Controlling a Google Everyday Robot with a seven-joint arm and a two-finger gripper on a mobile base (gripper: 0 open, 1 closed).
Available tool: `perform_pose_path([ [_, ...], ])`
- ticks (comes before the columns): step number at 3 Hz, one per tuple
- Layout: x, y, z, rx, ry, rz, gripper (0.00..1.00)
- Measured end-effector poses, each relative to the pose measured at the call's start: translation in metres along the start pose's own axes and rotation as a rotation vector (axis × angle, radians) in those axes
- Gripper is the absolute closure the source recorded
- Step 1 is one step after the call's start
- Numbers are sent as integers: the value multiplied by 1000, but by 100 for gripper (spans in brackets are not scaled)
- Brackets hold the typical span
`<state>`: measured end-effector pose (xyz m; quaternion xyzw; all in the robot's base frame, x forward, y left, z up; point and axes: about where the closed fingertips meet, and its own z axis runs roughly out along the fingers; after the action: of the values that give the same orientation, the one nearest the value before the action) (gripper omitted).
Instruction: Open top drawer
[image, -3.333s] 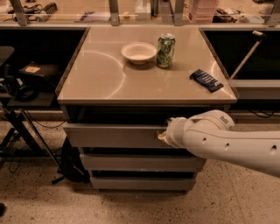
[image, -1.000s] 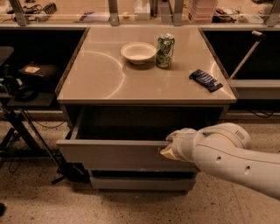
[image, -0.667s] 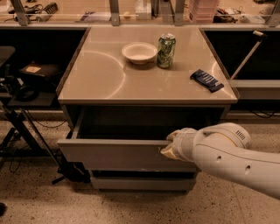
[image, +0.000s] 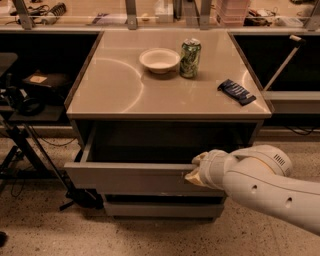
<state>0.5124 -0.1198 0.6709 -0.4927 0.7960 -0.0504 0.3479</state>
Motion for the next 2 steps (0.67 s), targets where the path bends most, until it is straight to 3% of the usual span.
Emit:
perform_pose_path([
  [2,6,8,-10,5,1,14,100],
])
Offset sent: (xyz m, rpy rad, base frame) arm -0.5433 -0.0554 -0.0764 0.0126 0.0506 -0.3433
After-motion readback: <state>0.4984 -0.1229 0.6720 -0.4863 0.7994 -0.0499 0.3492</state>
